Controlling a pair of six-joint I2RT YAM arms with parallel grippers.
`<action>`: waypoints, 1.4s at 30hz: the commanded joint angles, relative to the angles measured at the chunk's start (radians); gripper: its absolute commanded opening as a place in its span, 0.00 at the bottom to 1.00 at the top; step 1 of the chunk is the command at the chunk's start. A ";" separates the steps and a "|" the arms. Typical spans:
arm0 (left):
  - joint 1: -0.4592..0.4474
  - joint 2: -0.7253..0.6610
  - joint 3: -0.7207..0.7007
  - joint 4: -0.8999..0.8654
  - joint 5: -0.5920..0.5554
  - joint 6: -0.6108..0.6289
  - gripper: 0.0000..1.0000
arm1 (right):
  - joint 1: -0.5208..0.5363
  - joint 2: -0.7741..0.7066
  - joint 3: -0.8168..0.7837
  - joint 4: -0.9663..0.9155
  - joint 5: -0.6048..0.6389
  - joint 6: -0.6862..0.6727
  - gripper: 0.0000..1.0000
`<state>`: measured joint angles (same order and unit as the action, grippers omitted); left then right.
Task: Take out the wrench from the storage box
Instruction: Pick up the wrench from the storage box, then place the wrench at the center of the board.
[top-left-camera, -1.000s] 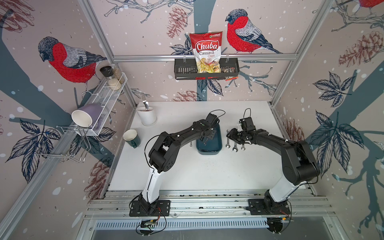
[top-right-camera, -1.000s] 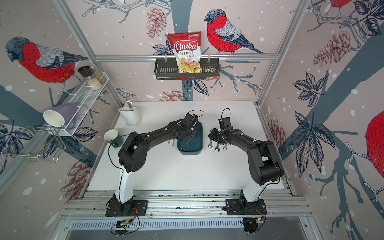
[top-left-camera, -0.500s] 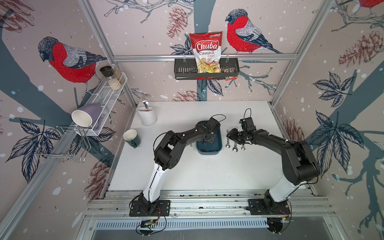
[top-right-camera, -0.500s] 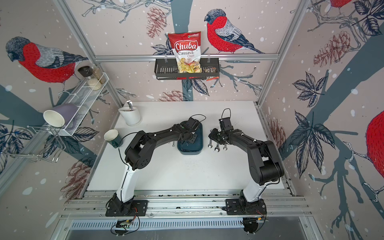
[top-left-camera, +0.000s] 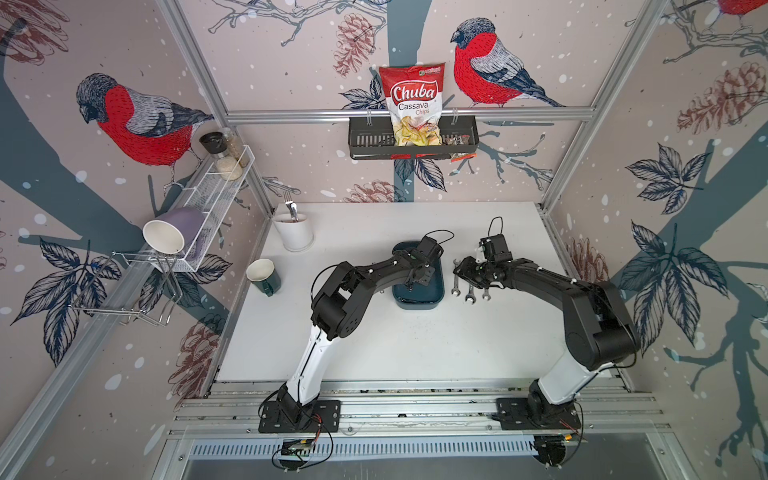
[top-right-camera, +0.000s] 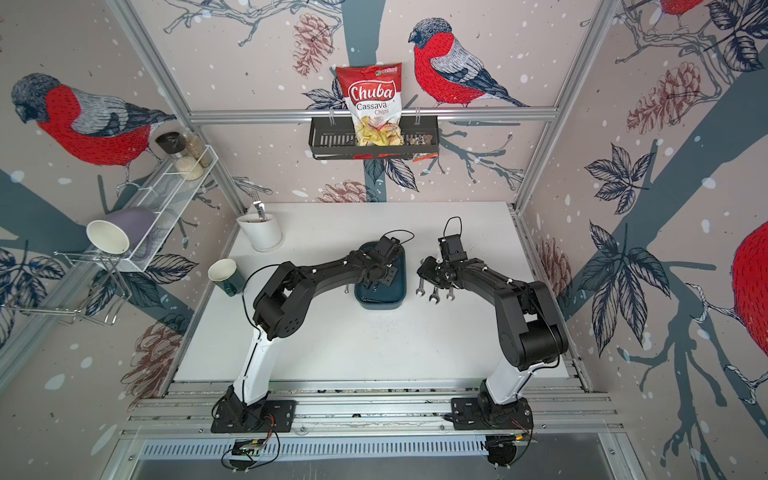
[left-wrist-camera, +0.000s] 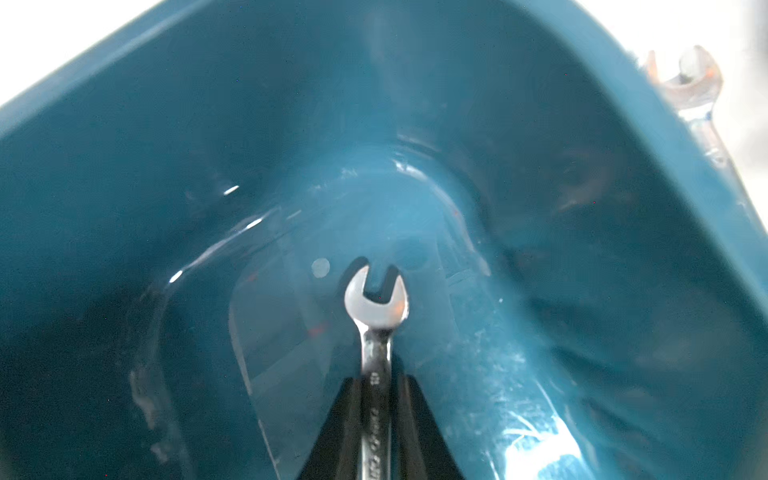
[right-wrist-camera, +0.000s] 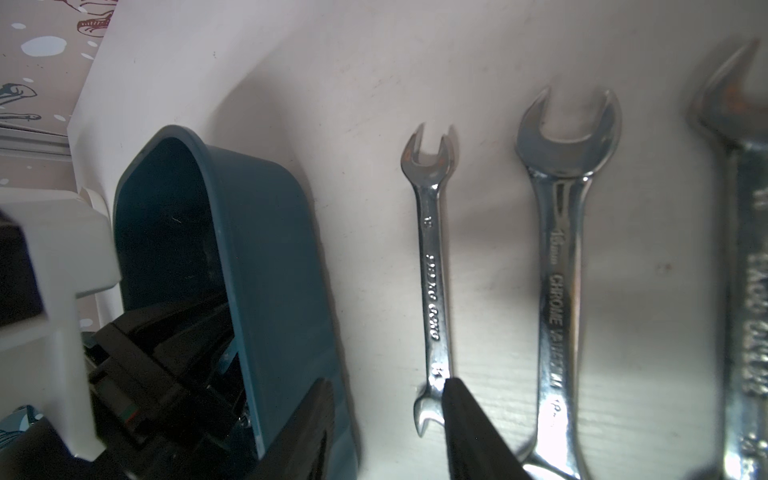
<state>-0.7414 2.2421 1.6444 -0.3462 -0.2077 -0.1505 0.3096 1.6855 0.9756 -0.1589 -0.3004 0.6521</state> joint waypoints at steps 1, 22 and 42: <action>0.002 -0.011 -0.002 -0.073 0.017 0.003 0.18 | 0.000 0.000 0.000 0.010 -0.011 -0.018 0.48; 0.042 -0.146 0.050 -0.119 0.036 -0.017 0.17 | -0.009 -0.007 -0.005 0.013 -0.019 -0.022 0.48; 0.253 -0.372 -0.175 -0.072 0.021 -0.081 0.17 | -0.013 -0.006 -0.014 0.020 -0.024 -0.020 0.48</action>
<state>-0.5217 1.8980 1.5124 -0.4603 -0.1776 -0.2062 0.2981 1.6840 0.9642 -0.1577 -0.3180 0.6491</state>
